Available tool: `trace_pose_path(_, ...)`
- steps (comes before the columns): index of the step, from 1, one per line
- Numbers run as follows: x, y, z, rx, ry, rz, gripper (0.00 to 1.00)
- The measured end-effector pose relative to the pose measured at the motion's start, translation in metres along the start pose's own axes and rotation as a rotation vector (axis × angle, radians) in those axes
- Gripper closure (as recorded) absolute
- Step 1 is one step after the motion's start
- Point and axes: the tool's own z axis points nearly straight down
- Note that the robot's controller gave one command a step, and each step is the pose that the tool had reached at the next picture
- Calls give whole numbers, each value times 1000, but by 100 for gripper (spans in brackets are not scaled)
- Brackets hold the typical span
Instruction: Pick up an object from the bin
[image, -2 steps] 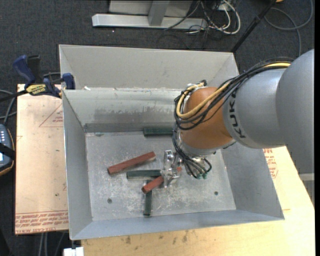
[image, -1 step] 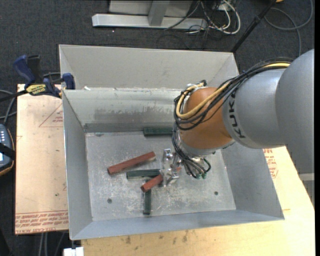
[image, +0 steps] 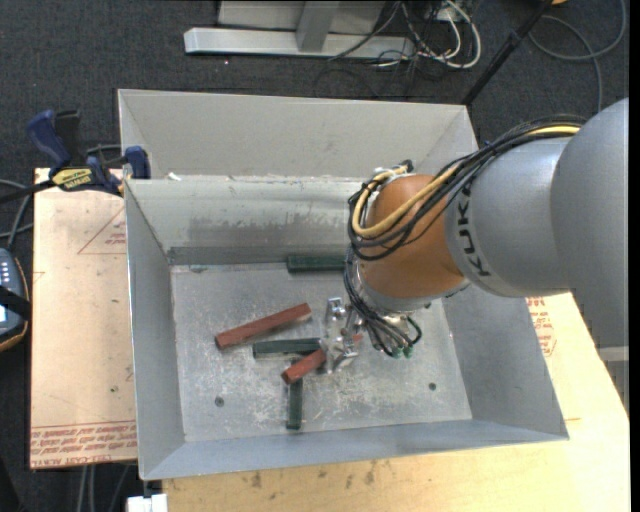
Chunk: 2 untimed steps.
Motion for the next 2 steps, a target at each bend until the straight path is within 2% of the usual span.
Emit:
trace_pose_path(1, 10, 2, 10, -7, 2, -1, 100)
trace_pose_path(2, 10, 2, 10, -7, 2, -1, 100)
